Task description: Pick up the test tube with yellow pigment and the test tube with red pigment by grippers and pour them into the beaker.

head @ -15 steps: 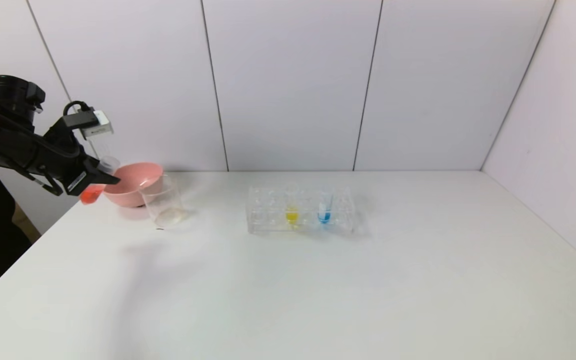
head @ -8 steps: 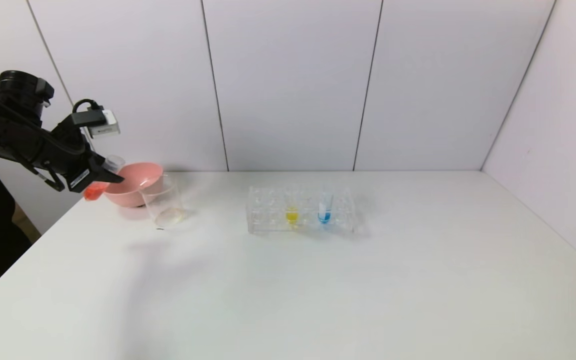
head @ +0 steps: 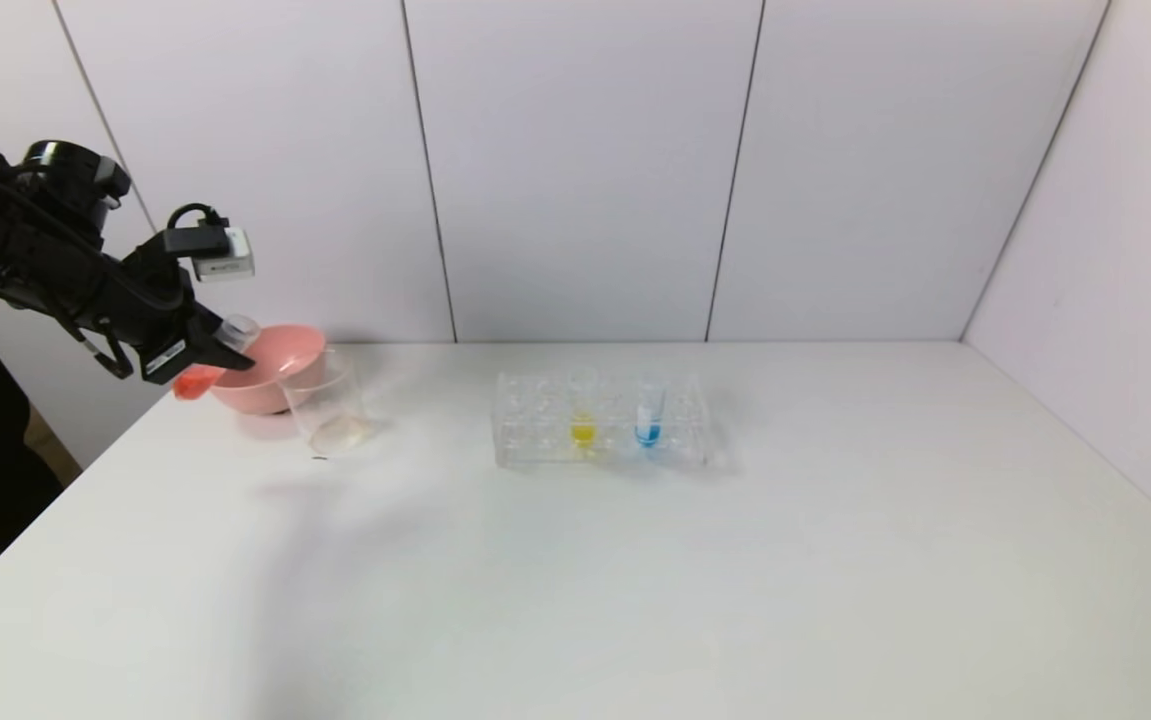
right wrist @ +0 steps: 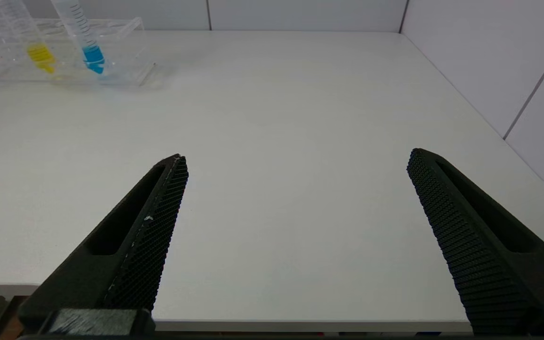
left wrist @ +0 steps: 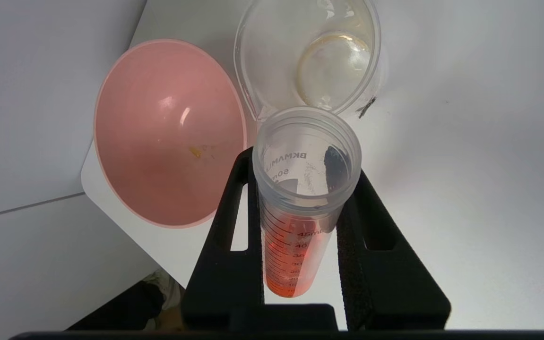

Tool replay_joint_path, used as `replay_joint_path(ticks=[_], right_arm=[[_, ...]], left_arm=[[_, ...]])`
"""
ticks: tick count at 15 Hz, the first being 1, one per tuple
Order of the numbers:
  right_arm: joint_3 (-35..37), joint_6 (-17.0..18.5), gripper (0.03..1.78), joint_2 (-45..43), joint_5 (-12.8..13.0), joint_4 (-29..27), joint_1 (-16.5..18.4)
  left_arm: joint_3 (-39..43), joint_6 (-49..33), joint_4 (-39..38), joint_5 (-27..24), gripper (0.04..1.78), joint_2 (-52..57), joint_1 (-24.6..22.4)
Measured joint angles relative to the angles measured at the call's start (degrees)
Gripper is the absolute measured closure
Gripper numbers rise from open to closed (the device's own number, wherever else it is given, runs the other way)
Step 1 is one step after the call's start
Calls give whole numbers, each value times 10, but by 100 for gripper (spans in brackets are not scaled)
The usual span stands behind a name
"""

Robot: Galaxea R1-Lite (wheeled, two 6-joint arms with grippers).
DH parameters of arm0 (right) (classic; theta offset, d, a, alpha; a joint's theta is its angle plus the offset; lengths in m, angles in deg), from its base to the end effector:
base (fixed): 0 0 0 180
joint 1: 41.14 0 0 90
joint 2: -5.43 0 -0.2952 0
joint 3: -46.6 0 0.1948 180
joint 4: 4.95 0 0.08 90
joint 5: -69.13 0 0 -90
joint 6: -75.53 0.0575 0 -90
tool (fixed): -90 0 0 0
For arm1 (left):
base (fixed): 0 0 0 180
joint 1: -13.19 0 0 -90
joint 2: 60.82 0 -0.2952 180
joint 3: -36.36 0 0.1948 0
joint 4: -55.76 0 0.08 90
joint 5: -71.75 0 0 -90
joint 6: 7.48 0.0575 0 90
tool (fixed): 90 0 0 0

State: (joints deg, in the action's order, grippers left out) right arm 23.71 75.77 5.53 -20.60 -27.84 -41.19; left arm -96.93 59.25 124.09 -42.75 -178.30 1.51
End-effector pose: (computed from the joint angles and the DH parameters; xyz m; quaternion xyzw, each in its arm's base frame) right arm 0.0219 -0.0003 0.0757 0.0021 0.0009 -0.0019 1.0000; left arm 0.4006 0.0585 0.2100 0.3754 0.2962 -0.3149 0.8199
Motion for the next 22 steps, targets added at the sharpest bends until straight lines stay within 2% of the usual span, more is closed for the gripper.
replay_joint_path(ticks=[3,6,10,22], right_arm=[[0,0,11,0,0,0,0],[0,0,11,0,0,0,0],[0,0,11,0,0,0,0],[0,0,11,0,0,0,0]], left_arm=[[-25,16,36,10,137,-12,0],[-29,22,39,30,137,-16,-1],[-31,82,36,54,137,-16,1],[-31,91,35,90,137,-18,18]])
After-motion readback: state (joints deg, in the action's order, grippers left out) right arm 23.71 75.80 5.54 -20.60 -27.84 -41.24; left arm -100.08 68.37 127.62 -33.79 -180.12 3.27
